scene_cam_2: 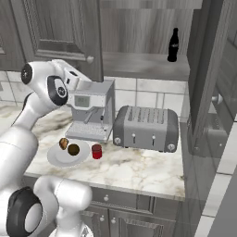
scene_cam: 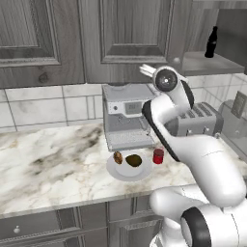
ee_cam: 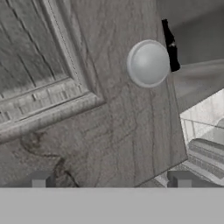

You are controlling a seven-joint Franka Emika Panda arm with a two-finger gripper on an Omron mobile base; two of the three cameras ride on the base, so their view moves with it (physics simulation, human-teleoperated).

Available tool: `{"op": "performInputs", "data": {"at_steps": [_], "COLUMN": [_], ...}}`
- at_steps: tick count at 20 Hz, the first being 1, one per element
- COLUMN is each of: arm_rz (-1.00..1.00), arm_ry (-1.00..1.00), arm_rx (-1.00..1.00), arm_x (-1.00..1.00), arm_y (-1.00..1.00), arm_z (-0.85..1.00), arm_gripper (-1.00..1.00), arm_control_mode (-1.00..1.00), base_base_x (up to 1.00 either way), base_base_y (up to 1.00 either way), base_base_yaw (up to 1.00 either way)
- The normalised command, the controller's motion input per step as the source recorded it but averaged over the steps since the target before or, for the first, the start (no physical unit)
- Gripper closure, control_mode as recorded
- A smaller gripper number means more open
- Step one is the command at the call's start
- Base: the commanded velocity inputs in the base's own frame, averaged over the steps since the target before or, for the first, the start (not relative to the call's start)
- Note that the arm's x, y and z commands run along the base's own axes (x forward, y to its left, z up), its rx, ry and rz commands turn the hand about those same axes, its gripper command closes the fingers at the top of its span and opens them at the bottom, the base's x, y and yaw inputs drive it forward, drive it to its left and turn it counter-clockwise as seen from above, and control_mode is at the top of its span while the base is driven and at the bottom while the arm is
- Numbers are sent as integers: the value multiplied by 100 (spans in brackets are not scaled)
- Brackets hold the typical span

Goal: Pick the avocado and bread from the counter and place them on the plate. Then pick the jam from the cabinet and place it next to the plate. Lastly close the cabinet door.

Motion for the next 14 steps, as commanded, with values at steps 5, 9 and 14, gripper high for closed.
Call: {"op": "performInputs", "data": {"at_steps": [5,9,14], "arm_rz": [24,11,2], "arm_ry": [-11,-1,6], "arm_rx": [8,18,14], "arm_x": [90,100,34], "arm_y": [-29,-21,-8], "arm_z": [-22,-1,4], "arm_gripper": [-100,-100,-100], "arm_control_mode": [-100,-100,-100], "base_base_x": [0,0,0], "base_base_y": [0,0,0], "base_base_yaw": [0,0,0]}}
